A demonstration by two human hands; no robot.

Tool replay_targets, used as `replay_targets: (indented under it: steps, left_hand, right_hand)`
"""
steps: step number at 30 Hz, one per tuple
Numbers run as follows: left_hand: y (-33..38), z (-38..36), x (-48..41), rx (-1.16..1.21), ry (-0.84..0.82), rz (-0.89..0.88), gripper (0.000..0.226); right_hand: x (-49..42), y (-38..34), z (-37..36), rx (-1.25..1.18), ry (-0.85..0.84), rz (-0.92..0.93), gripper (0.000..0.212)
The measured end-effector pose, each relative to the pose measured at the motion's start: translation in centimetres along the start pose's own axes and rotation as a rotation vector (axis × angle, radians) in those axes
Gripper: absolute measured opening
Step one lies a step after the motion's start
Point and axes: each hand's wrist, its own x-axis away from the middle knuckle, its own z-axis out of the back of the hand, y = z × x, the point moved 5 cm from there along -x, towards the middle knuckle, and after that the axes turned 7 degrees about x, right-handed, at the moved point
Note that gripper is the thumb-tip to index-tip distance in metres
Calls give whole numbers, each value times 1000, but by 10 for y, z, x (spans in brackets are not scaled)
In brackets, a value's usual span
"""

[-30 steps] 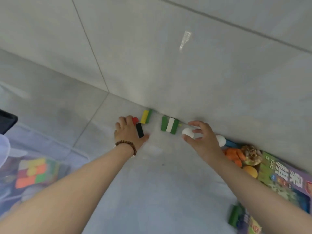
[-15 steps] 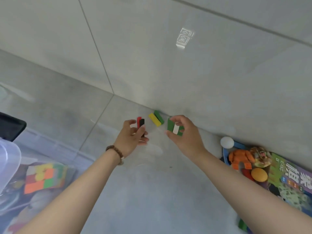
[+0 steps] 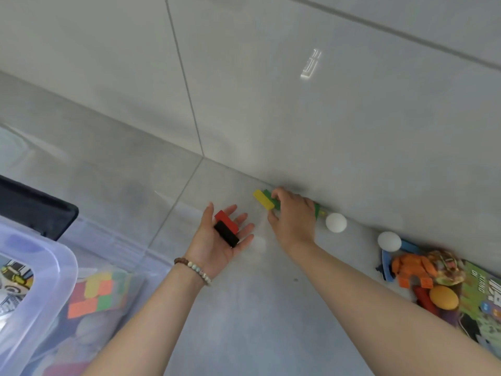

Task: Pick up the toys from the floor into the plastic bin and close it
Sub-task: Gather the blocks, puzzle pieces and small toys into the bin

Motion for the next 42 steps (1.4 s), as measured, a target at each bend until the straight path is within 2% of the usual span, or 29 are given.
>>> replay_targets:
  steps: [7,10,12,14,16,19,22,26,28,33,37,40,42]
  left_hand:
    - [-4,5,-1,-47,34,19,53]
    - [-6,6,-1,-33,36,23,52]
    - [-7,2,-1,-47,-11,22,50]
    - [-7,-3,-1,-59,-40,1,41]
    - [-8,-3,-4,-38,-22,-36,28]
    - [-8,-3,-6,-107,26,-96,13]
    - [-11,-6,-7,-281,54,-148,15]
    - [-15,-12,-8,-371,61,-182,20]
    - [-18,-13,-8,-367,59,-179,19]
    - [-19,-11,-7,-349,58,-175,15]
    - [-23,-7,-4,-360,65,-159,13]
    - [-30,-6,0,-372,70,-131,12]
    - [-37,-7,3,-366,58,-110,14]
  right_hand:
    - [-5,-4,2,-59,-60,-17,28]
    - [3,-11,7,-436,-117,-168,36]
    - [15,-24,11,-652,-184,-111,41]
    - [28,-31,14,-705,-260,5,44]
    - [34,-19,16,-706,-222,5,44]
    - [35,22,20,-685,-56,-180,38]
    - [34,48,23,-583,23,-279,38]
    - [28,58,18,-421,2,-359,45]
    - [27,53,14,-340,-11,-285,46]
    - [55,45,-14,-53,-221,35,59]
    - [84,55,-14,-150,-234,138,62]
    - [86,65,-3,-288,-102,-30,51]
    - [81,64,-2,-351,-50,-163,54]
